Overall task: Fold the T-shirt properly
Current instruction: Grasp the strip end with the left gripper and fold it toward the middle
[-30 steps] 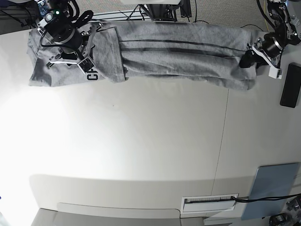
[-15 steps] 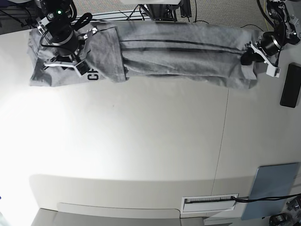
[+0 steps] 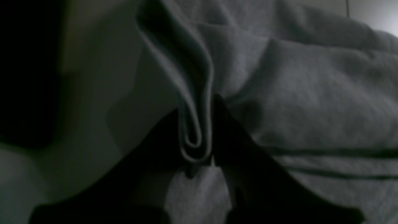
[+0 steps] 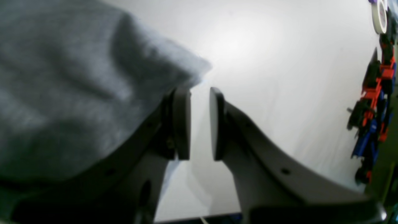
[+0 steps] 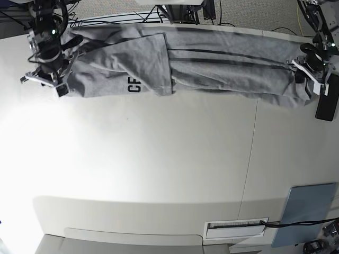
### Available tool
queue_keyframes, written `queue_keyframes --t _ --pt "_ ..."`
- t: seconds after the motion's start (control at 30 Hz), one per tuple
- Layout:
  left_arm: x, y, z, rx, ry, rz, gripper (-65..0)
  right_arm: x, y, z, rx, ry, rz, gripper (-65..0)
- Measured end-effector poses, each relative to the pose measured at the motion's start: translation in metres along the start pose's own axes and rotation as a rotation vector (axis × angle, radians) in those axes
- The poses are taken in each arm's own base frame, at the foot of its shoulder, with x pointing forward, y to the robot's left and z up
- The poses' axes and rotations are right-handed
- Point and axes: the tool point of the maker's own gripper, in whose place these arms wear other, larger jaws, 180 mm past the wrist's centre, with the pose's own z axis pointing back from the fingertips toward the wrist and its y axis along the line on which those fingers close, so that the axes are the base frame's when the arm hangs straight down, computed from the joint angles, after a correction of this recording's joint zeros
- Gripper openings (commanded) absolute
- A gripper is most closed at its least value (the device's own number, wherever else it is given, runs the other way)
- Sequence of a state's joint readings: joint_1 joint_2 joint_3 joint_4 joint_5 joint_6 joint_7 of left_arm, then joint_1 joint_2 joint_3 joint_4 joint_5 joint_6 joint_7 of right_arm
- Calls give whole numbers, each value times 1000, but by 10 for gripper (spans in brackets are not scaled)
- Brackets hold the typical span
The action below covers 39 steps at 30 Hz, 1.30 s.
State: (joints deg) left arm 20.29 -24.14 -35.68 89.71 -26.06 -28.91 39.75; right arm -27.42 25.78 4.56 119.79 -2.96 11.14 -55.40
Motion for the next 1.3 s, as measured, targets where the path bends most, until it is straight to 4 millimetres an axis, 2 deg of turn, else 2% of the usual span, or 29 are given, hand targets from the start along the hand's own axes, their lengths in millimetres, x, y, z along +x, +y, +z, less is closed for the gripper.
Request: queue_keyframes --t 0.13,0.27,0.47,0.57,0.67,0.87,0.97,1.07,1.3 --pt "22 -16 11 -38 -40 -40 -650 3 -7 -7 -18 2 -17 -536" --pt "28 -45 26 -132 -77 -7 -650 17 -15 -9 -38 -34 -29 -536" --pt "24 -111 46 -351 -143 60 -650 27 -15 -10 -19 -61 -60 -536" --pt "32 -135 54 -422 -200 100 -650 29 -15 -10 -14 -69 -65 -536" --pt "36 -163 54 -496 -214 99 -650 29 -15 -10 -15 -68 -64 -536" --pt "18 -237 48 -680 -128 57 -650 29 -15 -10 -15 -68 -65 -536" --pt "11 -255 37 -650 -103 42 -650 29 -15 -10 -15 -68 -64 -536" --pt "4 -278 36 -685 -74 -6 -650 29 -15 -10 -15 -68 -65 -536" --pt "22 -333 43 -816 -119 -15 -650 29 -15 -10 -15 -68 -65 -536"
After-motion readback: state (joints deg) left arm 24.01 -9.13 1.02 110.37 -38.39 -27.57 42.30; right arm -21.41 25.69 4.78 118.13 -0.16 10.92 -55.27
